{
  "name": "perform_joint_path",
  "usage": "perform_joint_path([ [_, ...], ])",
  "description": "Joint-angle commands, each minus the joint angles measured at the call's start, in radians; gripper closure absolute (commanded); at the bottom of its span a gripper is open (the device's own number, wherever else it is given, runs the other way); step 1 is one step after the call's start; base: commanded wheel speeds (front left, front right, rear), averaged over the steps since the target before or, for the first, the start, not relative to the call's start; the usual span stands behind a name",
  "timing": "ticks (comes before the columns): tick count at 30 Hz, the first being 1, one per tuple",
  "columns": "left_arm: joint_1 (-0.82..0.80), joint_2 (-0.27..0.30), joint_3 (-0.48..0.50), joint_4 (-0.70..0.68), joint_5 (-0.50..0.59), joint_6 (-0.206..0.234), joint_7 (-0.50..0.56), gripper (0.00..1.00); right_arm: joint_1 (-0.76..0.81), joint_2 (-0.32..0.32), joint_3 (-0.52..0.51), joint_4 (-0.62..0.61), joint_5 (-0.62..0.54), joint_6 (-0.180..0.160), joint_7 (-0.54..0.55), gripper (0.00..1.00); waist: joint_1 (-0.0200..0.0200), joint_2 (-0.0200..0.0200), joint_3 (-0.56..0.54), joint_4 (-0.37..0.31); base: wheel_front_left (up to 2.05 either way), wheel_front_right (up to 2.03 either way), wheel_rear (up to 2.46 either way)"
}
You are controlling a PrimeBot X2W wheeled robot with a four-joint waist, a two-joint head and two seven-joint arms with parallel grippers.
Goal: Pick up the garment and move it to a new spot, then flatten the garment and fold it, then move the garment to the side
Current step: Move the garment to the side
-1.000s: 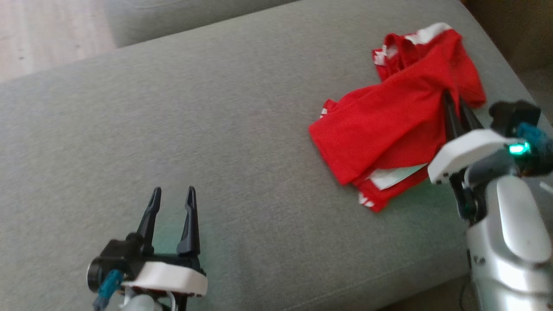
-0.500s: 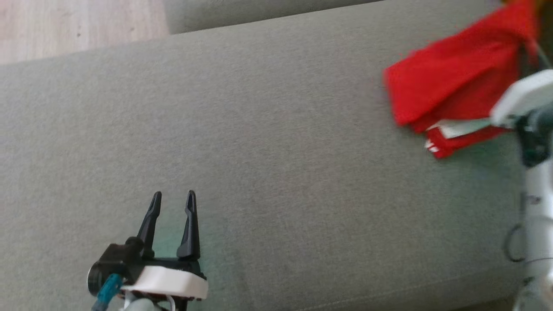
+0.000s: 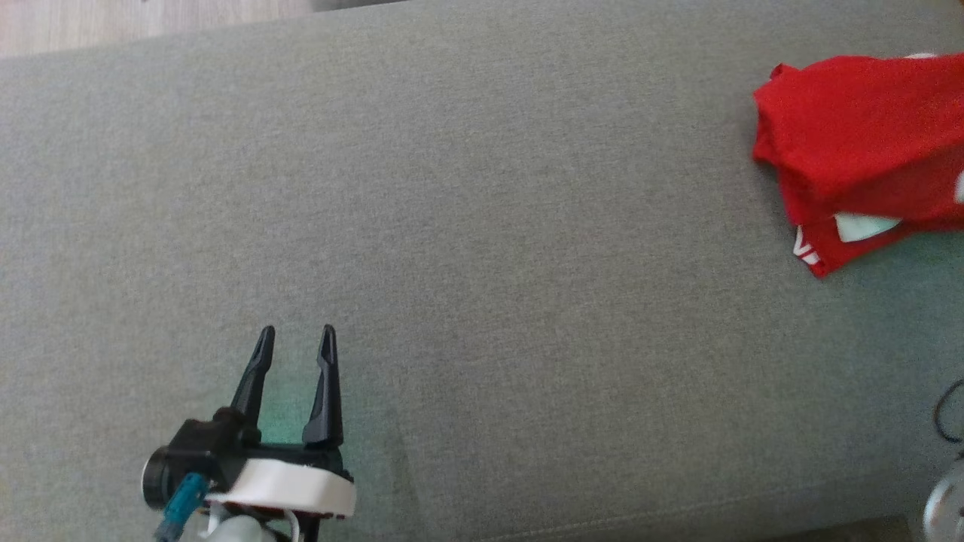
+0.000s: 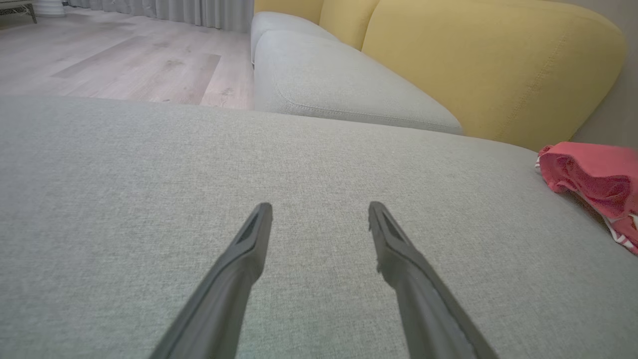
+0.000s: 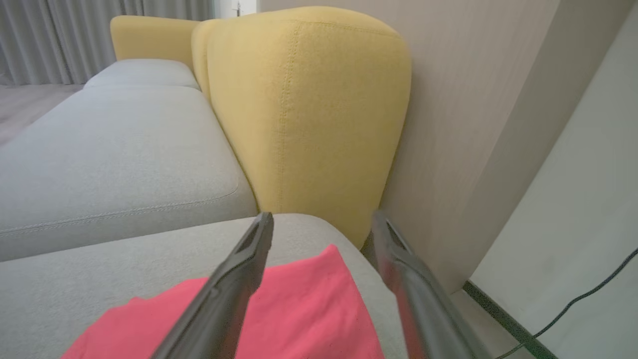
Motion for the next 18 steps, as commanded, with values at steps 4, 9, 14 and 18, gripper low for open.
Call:
perform_joint_path([
  [4,-0.034,0.026,0.034,-0.038,0.003,0.011,0.005,0.0,-0.027,0.03,0.046,0.02,-0.012,0.007,-0.065,0.0,-0.0001,-0.0001,-0.026,-0.021,0.0,0.0,0.0],
  [9,-0.027,0.025,0.041,-0.038,-0.004,0.016,0.001,0.0,-0.01,0.058,0.116,0.016,0.009,0.007,-0.114,0.0,-0.0001,-0.0001,-0.069,-0.032,0.0,0.0,0.0],
  [14,-0.003,0.013,0.062,-0.033,-0.024,0.02,-0.011,0.0,0.068,0.106,0.212,-0.039,0.059,0.007,-0.14,0.0,-0.0001,-0.0001,-0.137,-0.024,0.0,0.0,0.0],
  [18,0.02,0.001,0.078,-0.03,-0.04,0.021,-0.018,0.0,0.153,0.134,0.275,-0.09,0.101,0.007,-0.145,0.0,-0.0001,-0.0001,-0.181,-0.011,0.0,0.0,0.0],
])
